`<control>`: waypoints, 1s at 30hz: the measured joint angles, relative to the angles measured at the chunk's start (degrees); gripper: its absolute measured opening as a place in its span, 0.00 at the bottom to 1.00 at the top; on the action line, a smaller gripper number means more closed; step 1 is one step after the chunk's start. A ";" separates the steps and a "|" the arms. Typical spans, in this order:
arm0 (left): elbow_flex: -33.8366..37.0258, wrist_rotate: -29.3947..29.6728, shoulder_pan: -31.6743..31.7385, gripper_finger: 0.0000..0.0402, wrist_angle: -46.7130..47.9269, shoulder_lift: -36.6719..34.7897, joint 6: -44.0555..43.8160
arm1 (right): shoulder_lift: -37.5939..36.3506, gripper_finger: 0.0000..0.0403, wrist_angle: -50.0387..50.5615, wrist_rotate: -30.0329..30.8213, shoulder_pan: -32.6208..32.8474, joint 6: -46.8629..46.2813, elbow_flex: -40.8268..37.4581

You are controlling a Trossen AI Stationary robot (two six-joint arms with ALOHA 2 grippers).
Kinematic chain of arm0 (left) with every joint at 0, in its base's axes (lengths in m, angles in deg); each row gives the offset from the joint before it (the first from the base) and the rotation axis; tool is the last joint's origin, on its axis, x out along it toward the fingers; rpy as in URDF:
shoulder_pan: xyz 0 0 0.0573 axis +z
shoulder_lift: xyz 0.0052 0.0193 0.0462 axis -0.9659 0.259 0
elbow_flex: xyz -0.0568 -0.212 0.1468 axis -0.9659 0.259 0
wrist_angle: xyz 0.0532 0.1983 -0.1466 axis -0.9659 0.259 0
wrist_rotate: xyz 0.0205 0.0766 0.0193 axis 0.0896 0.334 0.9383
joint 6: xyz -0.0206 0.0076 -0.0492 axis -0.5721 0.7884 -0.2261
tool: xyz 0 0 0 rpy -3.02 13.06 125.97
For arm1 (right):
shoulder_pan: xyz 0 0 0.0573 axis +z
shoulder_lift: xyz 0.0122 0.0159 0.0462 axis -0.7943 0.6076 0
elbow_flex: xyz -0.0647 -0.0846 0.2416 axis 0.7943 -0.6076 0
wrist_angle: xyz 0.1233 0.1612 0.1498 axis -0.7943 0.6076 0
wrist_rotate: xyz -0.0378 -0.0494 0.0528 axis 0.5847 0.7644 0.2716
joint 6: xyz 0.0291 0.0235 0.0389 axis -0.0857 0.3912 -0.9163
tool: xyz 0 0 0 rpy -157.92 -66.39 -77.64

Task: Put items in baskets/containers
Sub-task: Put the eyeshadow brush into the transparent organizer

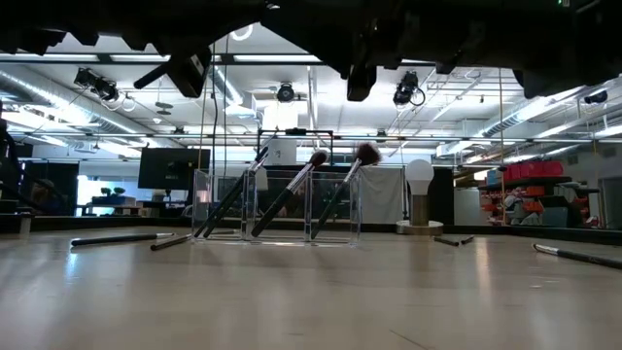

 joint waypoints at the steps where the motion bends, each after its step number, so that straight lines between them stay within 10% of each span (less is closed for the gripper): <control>1: 0.00 -0.02 0.00 0.04 0.42 0.00 -0.30 | 0.00 0.31 -0.31 0.00 0.00 -0.01 0.00; 18: 0.00 -0.23 -0.02 0.11 0.90 -0.02 -0.94 | -1.28 0.03 2.11 0.87 1.09 0.87 -0.02; 30: 0.04 1.79 0.25 0.44 4.17 -0.07 -1.50 | -27.45 0.02 55.99 16.23 -0.09 -14.23 -0.04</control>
